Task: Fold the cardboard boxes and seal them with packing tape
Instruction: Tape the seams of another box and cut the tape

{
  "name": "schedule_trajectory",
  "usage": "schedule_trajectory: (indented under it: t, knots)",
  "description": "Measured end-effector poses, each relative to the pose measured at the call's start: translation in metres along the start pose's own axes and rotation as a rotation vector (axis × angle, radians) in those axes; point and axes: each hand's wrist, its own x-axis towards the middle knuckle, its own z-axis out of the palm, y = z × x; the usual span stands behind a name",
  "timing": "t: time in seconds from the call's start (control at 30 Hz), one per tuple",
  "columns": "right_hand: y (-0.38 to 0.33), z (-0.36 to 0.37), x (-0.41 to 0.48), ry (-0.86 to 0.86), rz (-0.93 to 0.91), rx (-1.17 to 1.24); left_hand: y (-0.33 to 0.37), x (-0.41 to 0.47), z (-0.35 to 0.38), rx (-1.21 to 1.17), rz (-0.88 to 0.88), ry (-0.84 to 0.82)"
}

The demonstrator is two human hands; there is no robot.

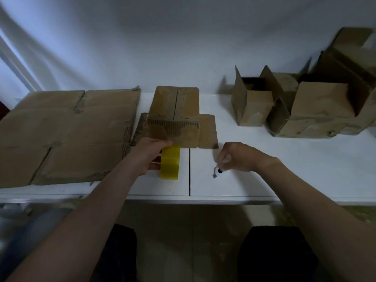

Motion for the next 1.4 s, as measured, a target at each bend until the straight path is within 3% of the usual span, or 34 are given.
schedule_trajectory:
  t: [0.13,0.37,0.6,0.77,0.97,1.13,1.4]
  knots:
    - [0.006,0.001,-0.002,-0.059,-0.003,-0.019,-0.001,-0.001,-0.001,-0.005,-0.002,0.004]
    - [0.010,0.000,-0.003,0.032,-0.016,0.083,-0.001,0.000,-0.001,-0.011,-0.009,0.002]
    - [-0.043,-0.027,0.007,0.434,-0.263,0.306,-0.004,0.002,-0.004,-0.056,-0.025,-0.027]
    - [-0.091,-0.033,0.038,0.605,-0.485,0.057,-0.007,0.005,-0.007,-0.076,-0.019,-0.053]
    - [-0.102,-0.024,0.070,0.523,-0.518,-0.130,-0.007,0.008,-0.012,-0.064,0.005,-0.099]
    - [-0.100,-0.028,0.076,0.469,-0.557,-0.118,-0.011,0.014,-0.014,-0.049,-0.007,-0.107]
    - [-0.100,-0.024,0.082,0.488,-0.549,-0.240,-0.012,0.016,-0.011,-0.070,-0.018,-0.125]
